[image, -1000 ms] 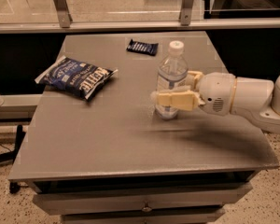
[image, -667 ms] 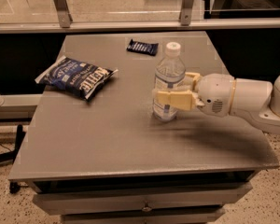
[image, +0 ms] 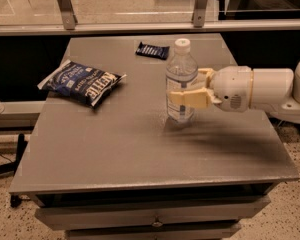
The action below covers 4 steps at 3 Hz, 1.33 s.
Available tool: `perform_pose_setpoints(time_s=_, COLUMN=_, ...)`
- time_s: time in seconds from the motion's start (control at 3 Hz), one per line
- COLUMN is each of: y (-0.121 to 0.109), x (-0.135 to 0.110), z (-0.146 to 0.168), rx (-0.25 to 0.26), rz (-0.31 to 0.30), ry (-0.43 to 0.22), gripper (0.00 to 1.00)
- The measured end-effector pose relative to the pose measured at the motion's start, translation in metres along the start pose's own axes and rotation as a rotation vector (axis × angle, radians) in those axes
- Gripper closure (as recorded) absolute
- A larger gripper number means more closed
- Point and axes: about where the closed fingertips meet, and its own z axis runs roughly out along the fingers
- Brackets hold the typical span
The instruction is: Knock blue plastic bottle over
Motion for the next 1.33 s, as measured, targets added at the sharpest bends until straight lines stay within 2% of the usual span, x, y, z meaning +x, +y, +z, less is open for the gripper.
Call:
perform_pose_setpoints(time_s=0.33, y=-0.008, x=-0.014, z=0.003, rx=-0.061, rz=-0.127, ry=0.118, gripper=1.0)
perform_pose_setpoints(time_s=0.67, y=-0.006, x=-0.019, z=0.006, rx=-0.132, rz=-0.281, ry=0.271, gripper=1.0)
perform_pose_setpoints(time_s=1.33, y=0.034, x=0.013, z=0.013, rx=-0.314, rz=-0.622, ry=0.645, gripper=1.0)
